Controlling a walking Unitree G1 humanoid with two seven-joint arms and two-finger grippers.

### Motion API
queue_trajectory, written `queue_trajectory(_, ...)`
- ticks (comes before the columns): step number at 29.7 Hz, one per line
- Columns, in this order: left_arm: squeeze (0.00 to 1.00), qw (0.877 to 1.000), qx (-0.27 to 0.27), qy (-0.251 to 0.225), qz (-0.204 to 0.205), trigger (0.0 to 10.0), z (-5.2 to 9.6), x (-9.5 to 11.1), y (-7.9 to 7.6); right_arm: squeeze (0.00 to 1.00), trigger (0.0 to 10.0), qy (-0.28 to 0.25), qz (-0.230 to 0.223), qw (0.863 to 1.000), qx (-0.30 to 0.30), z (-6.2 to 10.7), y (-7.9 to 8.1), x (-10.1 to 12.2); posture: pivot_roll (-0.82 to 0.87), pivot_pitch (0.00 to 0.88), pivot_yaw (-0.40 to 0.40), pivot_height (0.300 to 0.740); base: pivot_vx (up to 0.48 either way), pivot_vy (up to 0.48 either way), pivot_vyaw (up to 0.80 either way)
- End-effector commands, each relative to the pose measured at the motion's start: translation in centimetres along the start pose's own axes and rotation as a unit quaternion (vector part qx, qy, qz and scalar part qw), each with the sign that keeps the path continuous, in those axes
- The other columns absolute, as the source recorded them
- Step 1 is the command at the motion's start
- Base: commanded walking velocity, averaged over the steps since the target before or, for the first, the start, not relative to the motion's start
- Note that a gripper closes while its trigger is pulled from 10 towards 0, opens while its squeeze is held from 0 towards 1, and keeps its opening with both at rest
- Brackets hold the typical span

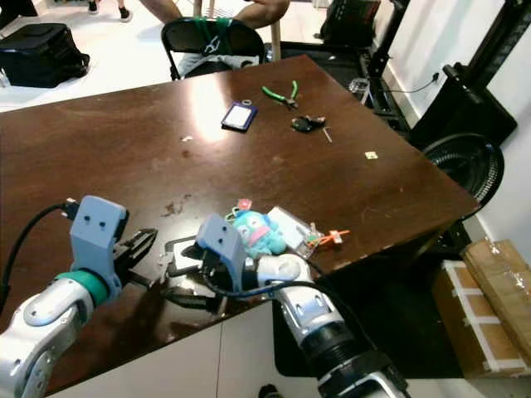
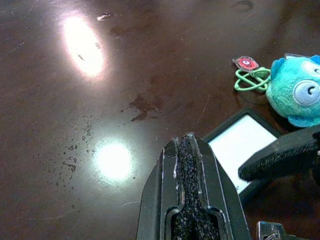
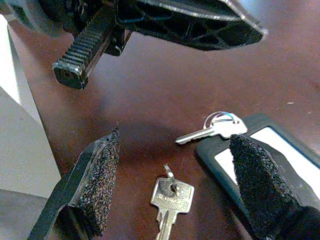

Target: Hang keys on a hook

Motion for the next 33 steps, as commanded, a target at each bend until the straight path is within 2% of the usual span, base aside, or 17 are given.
queue_trajectory(1, 0.0, 1.0, 0.001, 0.011, 0.001, 10.0, 0.3, -0.5, -0.1, 0.0, 10.0, 0.013, -0.008, 1.0, 0.012, -0.4, 0.6, -0.8, -0.05, 0.095, 0.055, 0.74, 0.0, 0.0, 0.0)
queue_trajectory(5, 0.0, 1.0, 0.001, 0.012, 0.002, 10.0, 0.5, -0.5, -0.1, 0.0, 10.0, 0.016, -0.01, 1.0, 0.015, -0.6, 0.7, -1.0, -0.04, 0.1, 0.055, 0.74, 0.0, 0.0, 0.0)
queue_trajectory(14, 0.0, 0.999, 0.006, 0.046, -0.011, 10.0, 1.6, -2.5, -0.2, 0.0, 10.0, 0.028, -0.016, 0.999, 0.017, -0.8, 0.8, -1.7, -0.02, 0.127, 0.049, 0.74, 0.0, 0.0, 0.0)
queue_trajectory(20, 0.0, 0.999, 0.006, 0.05, -0.01, 10.0, 1.8, -2.6, -0.3, 0.0, 10.0, 0.031, -0.016, 0.999, 0.023, -0.8, 1.0, -1.9, -0.02, 0.133, 0.045, 0.74, 0.0, 0.0, 0.0)
queue_trajectory(21, 0.0, 0.999, 0.006, 0.05, -0.009, 10.0, 1.8, -2.6, -0.4, 0.0, 8.9, 0.032, -0.016, 0.999, 0.025, -0.7, 1.1, -2.0, -0.03, 0.134, 0.045, 0.74, 0.0, 0.0, 0.0)
queue_trajectory(22, 0.0, 0.999, 0.006, 0.05, -0.009, 10.0, 1.8, -2.6, -0.4, 0.0, 8.9, 0.032, -0.016, 0.999, 0.025, -0.7, 1.1, -2.0, -0.03, 0.134, 0.045, 0.74, 0.0, 0.0, 0.0)
queue_trajectory(23, 0.0, 0.999, 0.006, 0.05, -0.008, 10.0, 1.8, -2.6, -0.4, 0.0, 6.9, 0.033, -0.016, 0.999, 0.026, -0.7, 1.1, -2.0, -0.03, 0.137, 0.044, 0.74, 0.0, 0.0, 0.0)
queue_trajectory(25, 0.0, 0.999, 0.006, 0.05, -0.008, 10.0, 1.8, -2.6, -0.4, 0.0, 6.9, 0.033, -0.016, 0.999, 0.026, -0.7, 1.1, -2.0, -0.03, 0.137, 0.044, 0.74, 0.0, 0.0, 0.0)
queue_trajectory(26, 0.0, 0.999, 0.006, 0.05, -0.007, 10.0, 1.8, -2.6, -0.5, 0.0, 2.1, 0.035, -0.017, 0.999, 0.027, -0.7, 1.2, -2.2, -0.03, 0.137, 0.044, 0.74, 0.0, 0.0, 0.0)
queue_trajectory(28, 0.0, 0.999, 0.006, 0.05, -0.007, 10.0, 1.8, -2.6, -0.5, 0.0, 2.1, 0.037, -0.018, 0.999, 0.028, -0.6, 1.2, -2.3, -0.03, 0.137, 0.044, 0.74, 0.0, 0.0, 0.0)
queue_trajectory(29, 0.0, 0.999, 0.006, 0.05, -0.007, 10.0, 1.8, -2.5, -0.4, 0.0, 0.4, 0.038, -0.018, 0.999, 0.028, -0.6, 1.2, -2.4, -0.03, 0.138, 0.043, 0.74, 0.0, 0.0, 0.0)
queue_trajectory(31, 0.0, 0.999, 0.006, 0.05, -0.008, 10.0, 1.8, -2.5, -0.4, 0.0, 0.4, 0.039, -0.019, 0.999, 0.028, -0.5, 1.2, -2.5, -0.03, 0.138, 0.043, 0.74, 0.0, 0.0, 0.0)
queue_trajectory(32, 0.0, 0.999, 0.005, 0.05, -0.008, 10.0, 1.9, -2.5, -0.5, 0.0, 0.0, 0.04, -0.019, 0.999, 0.029, -0.5, 1.2, -2.5, -0.03, 0.138, 0.043, 0.74, 0.0, 0.0, 0.0)
queue_trajectory(33, 0.0, 0.999, 0.005, 0.05, -0.008, 10.0, 1.9, -2.5, -0.5, 0.0, 0.0, 0.04, -0.02, 0.999, 0.03, -0.4, 1.3, -2.6, -0.03, 0.138, 0.042, 0.74, 0.0, 0.0, 0.0)
Point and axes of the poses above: a point about 5 cm out from each wrist's last joint towards the gripper, its own z axis pointing back from the gripper into the wrist, its own x axis along the axis of the wrist's last joint, y = z × x, the point moved 4 cm from there along -z, pointing out of the wrist towards the gripper, and after that the axes turned 4 degrees about -z, right-handed, at the moved point
